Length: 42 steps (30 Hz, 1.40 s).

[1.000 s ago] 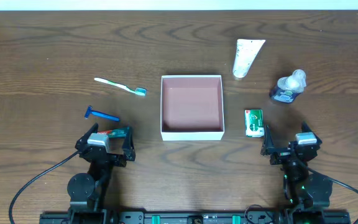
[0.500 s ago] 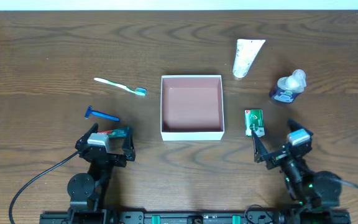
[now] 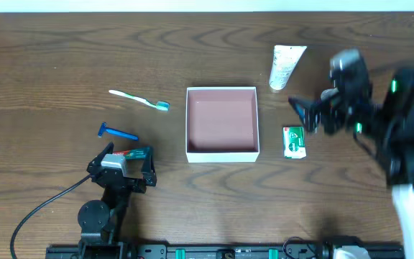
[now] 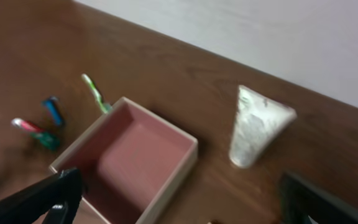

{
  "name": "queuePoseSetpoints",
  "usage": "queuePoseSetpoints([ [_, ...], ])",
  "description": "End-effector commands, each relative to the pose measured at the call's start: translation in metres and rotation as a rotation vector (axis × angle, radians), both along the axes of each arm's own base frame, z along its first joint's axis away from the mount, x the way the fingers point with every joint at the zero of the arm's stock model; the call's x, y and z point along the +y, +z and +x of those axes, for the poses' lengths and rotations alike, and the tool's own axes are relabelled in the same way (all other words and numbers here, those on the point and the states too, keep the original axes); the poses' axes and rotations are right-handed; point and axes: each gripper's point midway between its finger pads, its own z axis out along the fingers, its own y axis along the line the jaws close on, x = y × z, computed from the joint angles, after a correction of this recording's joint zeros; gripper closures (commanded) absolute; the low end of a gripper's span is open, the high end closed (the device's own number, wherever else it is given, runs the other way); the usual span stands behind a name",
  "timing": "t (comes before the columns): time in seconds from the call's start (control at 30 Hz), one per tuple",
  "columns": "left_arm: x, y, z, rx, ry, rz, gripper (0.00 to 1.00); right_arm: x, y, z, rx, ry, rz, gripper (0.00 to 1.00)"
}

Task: Pack container
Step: 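Reach the right gripper to the white Pantene tube and grasp it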

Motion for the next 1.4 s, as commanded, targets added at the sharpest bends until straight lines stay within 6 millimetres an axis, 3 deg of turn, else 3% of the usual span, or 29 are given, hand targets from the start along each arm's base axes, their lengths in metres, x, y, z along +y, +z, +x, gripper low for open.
queuePoseSetpoints([
  [0.0, -0.004, -0.015, -0.001, 0.044, -0.021, 0.003, 0.02, 0.022, 0.027, 0.01, 0.041, 0.101, 0.104, 0.01],
  [0.17, -0.004, -0.015, -0.001, 0.044, -0.021, 0.003, 0.02, 0.017, 0.029, 0.036, 0.038, 0.08, 0.114, 0.01],
  [0.3, -0.004, -0.015, -0.001, 0.044, -0.021, 0.003, 0.02, -0.011, 0.02, 0.069, -0.007, -0.074, 0.02, 0.02],
  [0.43, -0.004, -0.015, -0.001, 0.044, -0.021, 0.003, 0.02, -0.031, 0.002, 0.095, -0.002, -0.182, -0.054, 0.01],
  [0.73, -0.004, -0.015, -0.001, 0.044, -0.021, 0.003, 0.02, -0.031, -0.052, 0.139, 0.056, -0.158, -0.091, 0.01],
  [0.97, -0.004, -0.015, -0.001, 0.044, -0.021, 0.003, 0.02, -0.03, -0.088, 0.154, 0.114, -0.141, -0.106, 0.01],
  [1.23, -0.004, -0.015, -0.001, 0.044, -0.021, 0.003, 0.02, -0.021, -0.117, 0.16, 0.171, -0.092, -0.092, 0.15],
  [1.37, -0.004, -0.015, -0.001, 0.044, -0.022, 0.003, 0.02, -0.018, -0.131, 0.164, 0.196, -0.077, -0.083, 0.17],
])
